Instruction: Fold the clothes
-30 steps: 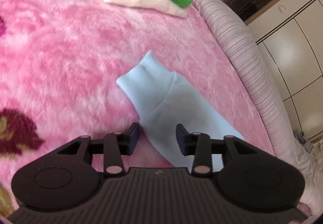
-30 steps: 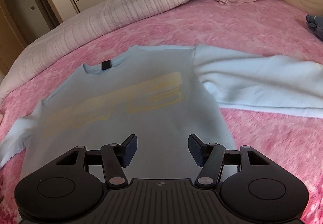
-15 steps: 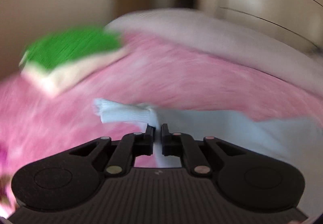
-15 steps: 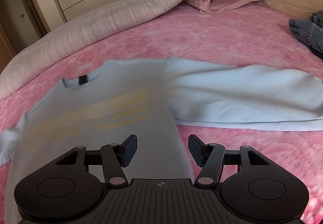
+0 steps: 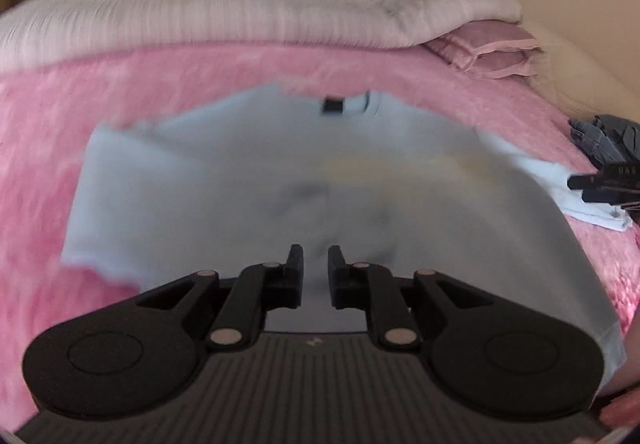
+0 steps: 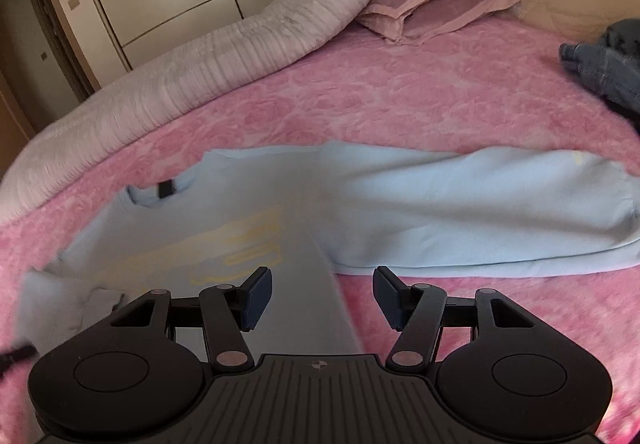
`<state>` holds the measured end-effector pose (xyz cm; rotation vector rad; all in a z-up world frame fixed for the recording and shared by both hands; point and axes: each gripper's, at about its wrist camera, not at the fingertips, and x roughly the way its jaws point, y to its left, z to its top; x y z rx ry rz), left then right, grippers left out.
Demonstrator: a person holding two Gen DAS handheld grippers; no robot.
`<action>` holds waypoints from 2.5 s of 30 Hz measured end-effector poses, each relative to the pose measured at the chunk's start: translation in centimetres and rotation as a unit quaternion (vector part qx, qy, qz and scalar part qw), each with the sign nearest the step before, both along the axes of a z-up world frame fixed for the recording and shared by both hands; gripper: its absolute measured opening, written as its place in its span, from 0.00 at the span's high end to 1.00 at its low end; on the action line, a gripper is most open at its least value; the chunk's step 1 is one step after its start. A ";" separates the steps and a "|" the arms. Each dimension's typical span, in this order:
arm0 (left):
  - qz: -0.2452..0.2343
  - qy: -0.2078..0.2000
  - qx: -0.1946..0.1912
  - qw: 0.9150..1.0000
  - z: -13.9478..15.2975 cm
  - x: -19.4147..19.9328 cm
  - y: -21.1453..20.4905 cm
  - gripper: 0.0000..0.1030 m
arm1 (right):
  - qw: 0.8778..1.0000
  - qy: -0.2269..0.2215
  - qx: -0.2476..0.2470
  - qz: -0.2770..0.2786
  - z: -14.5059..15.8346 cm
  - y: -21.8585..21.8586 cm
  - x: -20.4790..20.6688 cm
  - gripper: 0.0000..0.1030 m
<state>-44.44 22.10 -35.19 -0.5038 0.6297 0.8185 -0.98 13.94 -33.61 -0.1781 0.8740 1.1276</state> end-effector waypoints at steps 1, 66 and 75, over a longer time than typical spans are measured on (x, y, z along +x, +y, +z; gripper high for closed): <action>0.012 0.000 -0.007 1.000 0.0 -0.9 -0.4 0.88 | 1.000 0.015 0.004 0.007 -0.1 0.4 -0.3 0.42; -0.063 0.208 0.165 0.962 -5.3 0.7 5.9 0.90 | 0.991 0.111 0.077 0.024 -5.9 9.6 2.3 0.95; 0.021 0.112 0.055 0.992 -5.1 -1.5 8.0 0.86 | 0.997 0.080 0.009 0.006 -8.1 9.7 2.3 0.95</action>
